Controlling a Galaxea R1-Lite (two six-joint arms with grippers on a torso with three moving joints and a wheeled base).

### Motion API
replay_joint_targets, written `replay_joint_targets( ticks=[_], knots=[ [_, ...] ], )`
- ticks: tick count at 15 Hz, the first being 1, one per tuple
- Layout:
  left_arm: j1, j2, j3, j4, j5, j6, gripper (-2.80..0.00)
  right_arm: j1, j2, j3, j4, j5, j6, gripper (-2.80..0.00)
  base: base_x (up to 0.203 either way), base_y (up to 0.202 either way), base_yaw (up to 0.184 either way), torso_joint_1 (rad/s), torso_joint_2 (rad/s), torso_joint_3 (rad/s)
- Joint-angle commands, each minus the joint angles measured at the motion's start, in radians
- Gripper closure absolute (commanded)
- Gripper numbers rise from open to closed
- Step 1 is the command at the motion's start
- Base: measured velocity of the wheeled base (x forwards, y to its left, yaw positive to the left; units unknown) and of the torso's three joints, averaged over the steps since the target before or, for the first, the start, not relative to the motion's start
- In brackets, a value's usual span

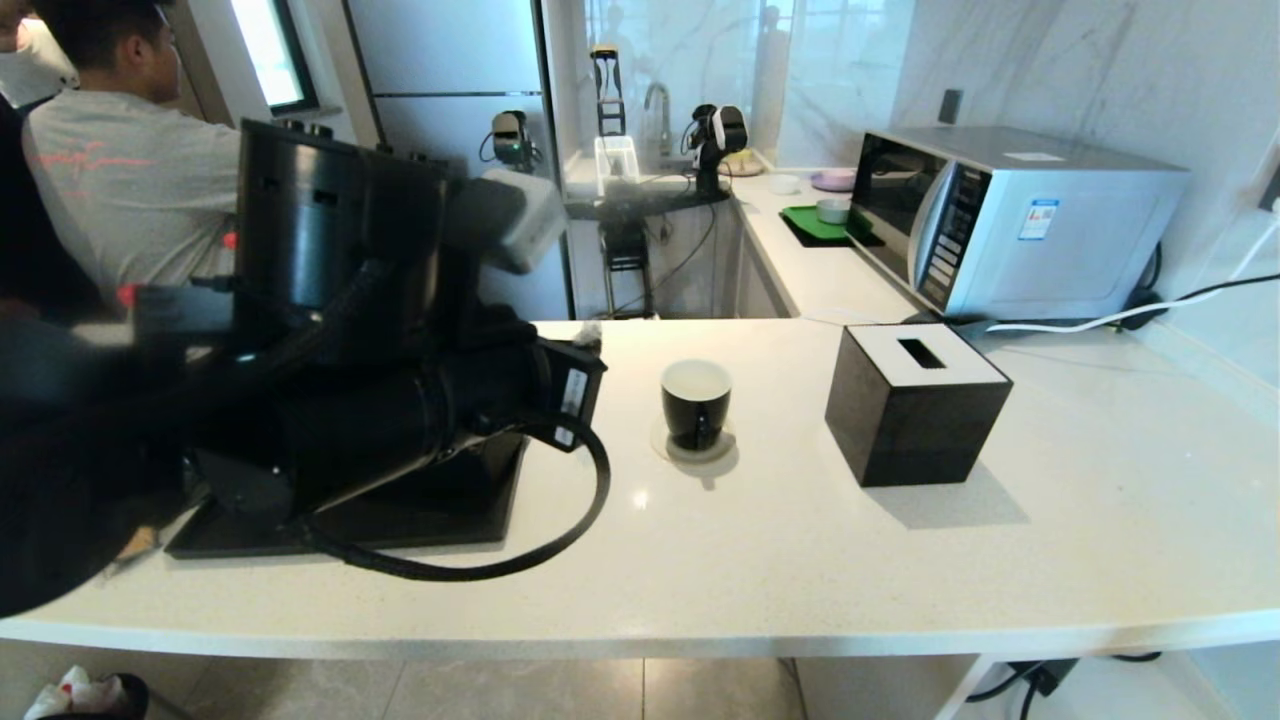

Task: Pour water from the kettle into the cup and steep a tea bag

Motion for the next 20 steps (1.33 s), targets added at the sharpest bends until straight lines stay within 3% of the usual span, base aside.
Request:
replay_joint_targets(
  ticks=[1, 5, 7, 12, 13, 14, 20],
  knots=[
    [0.0, 0.016, -0.02, -0.001, 0.002, -0.001, 0.0, 0.003, 0.192, -0.032, -0.063, 0.056, -0.024, 0.0, 0.0, 0.0, 0.0, 0.0, 0.0, 0.0],
    [0.0, 0.036, -0.036, -0.001, 0.002, 0.002, 0.0, 0.004, 0.338, -0.081, -0.113, 0.237, -0.107, 0.0, 0.0, 0.0, 0.0, 0.0, 0.0, 0.0],
    [0.0, 0.057, -0.058, -0.002, 0.001, 0.002, 0.0, 0.014, 0.39, -0.093, -0.13, 0.268, -0.129, 0.0, 0.0, 0.0, 0.0, 0.0, 0.0, 0.0],
    [-0.001, 0.102, -0.113, -0.001, 0.001, 0.003, 0.0, 0.17, 0.53, -0.109, -0.214, 0.273, -0.133, 0.0, 0.0, 0.0, 0.0, 0.0, 0.0, 0.0],
    [-0.001, 0.109, -0.114, -0.001, 0.001, 0.003, 0.0, 0.195, 0.561, -0.117, -0.236, 0.273, -0.133, -0.29, 0.0, 0.0, 0.0, 0.0, 0.0, 0.0],
    [-0.001, 0.117, -0.117, -0.002, 0.002, 0.002, 0.0, 0.213, 0.589, -0.126, -0.257, 0.274, -0.132, -2.8, 0.0, 0.0, 0.0, 0.0, 0.0, 0.0],
    [-0.006, 0.13, -0.137, -0.002, 0.002, 0.002, 0.0, 0.347, 0.753, -0.155, -0.418, 0.274, -0.132, -2.8, 0.0, 0.0, 0.0, 0.0, 0.0, 0.0]
  ],
)
